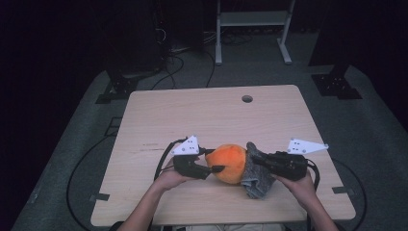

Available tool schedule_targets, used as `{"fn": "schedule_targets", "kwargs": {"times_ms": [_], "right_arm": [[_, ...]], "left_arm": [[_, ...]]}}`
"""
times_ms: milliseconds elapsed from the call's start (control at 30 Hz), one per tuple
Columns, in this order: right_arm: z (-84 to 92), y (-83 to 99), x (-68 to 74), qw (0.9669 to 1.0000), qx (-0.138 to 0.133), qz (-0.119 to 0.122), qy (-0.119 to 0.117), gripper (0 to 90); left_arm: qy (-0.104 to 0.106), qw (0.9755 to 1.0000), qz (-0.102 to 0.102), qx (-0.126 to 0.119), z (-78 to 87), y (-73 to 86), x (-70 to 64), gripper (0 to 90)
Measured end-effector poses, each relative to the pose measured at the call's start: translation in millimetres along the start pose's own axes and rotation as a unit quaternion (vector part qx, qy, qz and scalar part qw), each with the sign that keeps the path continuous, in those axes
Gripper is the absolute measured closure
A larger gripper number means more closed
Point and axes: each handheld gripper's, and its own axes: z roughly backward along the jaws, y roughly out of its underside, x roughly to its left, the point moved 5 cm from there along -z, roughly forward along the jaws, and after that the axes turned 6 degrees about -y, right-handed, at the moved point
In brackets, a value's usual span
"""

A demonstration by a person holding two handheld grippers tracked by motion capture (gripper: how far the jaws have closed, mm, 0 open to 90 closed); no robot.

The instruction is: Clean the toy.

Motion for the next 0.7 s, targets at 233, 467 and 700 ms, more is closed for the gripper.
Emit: {"fn": "schedule_targets", "kwargs": {"times_ms": [233,467,700], "right_arm": [[-12.8,-14.2,26.0,0.9988,-0.006,0.047,-0.008,80.4],[-24.6,9.0,10.3,0.9985,0.041,0.034,0.013,80.4],[-15.4,16.6,-0.7,0.999,0.037,0.008,0.024,80.3]], "left_arm": [[0.013,0.9994,-0.001,0.033,-9.3,6.6,-3.4,41.5],[0.015,0.9985,-0.014,0.052,-13.6,11.0,-5.5,29.2],[0.021,0.9969,0.011,0.075,-21.5,23.8,3.2,11.1]]}}
